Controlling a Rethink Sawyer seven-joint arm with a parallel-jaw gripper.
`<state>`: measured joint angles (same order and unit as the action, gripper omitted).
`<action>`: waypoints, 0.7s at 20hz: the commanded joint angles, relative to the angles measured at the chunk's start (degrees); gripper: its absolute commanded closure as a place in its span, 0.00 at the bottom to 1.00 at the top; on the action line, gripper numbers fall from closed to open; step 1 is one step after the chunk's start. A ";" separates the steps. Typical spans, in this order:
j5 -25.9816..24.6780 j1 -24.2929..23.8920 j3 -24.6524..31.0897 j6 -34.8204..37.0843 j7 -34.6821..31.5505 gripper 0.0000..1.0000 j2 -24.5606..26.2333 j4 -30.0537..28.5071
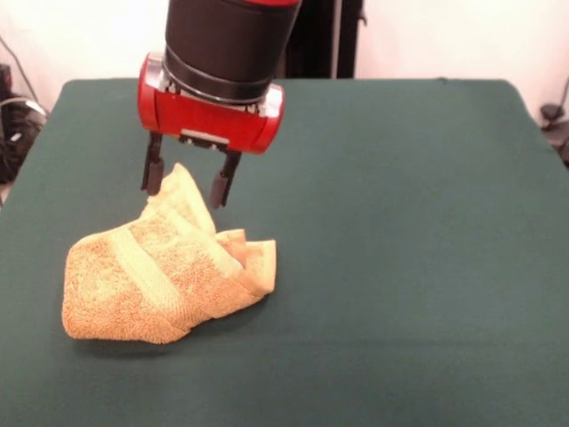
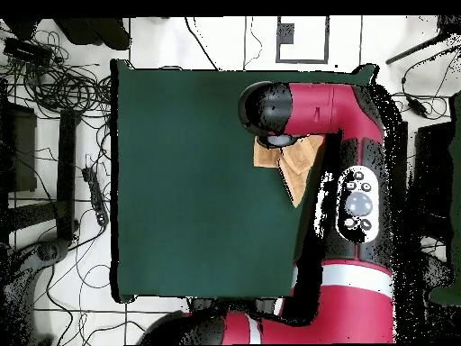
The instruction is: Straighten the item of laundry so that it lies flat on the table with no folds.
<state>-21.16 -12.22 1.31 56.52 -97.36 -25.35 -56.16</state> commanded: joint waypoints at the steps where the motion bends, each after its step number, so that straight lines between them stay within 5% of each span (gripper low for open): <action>1: 1.73 3.23 6.73 5.62 0.95 0.00 7.73 2.62; 14: 4.06 3.24 5.70 1.79 -2.77 0.00 9.23 0.97</action>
<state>-19.77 -11.00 1.34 56.51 -97.36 -19.19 -51.97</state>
